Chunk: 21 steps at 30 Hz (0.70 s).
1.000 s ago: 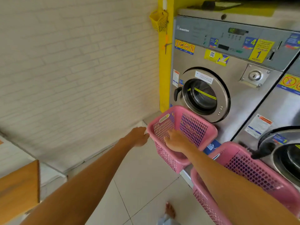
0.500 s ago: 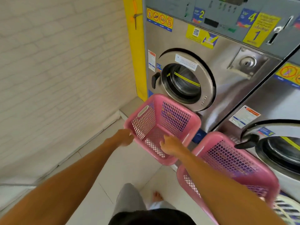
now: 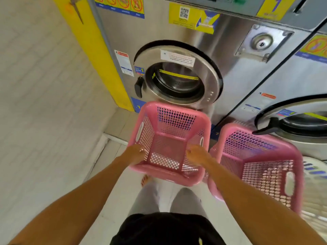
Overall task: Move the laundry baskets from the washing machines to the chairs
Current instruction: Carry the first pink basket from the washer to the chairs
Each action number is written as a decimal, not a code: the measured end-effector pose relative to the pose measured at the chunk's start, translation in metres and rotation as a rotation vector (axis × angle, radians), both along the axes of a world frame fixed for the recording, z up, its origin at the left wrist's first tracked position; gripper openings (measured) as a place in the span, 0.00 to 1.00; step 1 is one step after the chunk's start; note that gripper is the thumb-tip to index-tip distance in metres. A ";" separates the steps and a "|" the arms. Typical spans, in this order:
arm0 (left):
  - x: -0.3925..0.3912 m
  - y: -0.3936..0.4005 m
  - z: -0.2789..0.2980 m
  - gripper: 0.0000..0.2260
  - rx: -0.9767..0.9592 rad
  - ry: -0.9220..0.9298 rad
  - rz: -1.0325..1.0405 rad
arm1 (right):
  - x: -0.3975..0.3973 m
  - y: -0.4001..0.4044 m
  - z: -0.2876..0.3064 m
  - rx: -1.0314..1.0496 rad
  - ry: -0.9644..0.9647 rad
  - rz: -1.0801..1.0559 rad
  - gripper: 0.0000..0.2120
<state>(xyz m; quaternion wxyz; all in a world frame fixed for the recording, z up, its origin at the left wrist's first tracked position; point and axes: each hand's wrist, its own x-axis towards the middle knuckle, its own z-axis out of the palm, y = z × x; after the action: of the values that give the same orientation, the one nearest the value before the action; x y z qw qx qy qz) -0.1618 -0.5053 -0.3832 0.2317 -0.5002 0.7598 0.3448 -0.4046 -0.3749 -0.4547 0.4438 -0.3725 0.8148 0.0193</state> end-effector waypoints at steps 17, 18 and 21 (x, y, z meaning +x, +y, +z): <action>-0.019 -0.092 -0.077 0.36 -0.004 0.087 -0.013 | -0.018 0.012 -0.024 0.030 0.067 -0.388 0.38; -0.023 -0.094 -0.086 0.36 -0.046 0.085 -0.018 | -0.022 0.013 -0.032 0.030 0.062 -0.398 0.39; -0.033 -0.095 -0.107 0.35 -0.147 0.070 0.039 | -0.027 0.011 -0.053 -0.023 0.039 -0.448 0.39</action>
<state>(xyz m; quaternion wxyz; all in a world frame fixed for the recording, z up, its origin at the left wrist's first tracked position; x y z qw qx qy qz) -0.1949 -0.6000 -0.4902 0.1609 -0.5181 0.7809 0.3096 -0.4314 -0.3640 -0.5080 0.4169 -0.1865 0.8858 -0.0818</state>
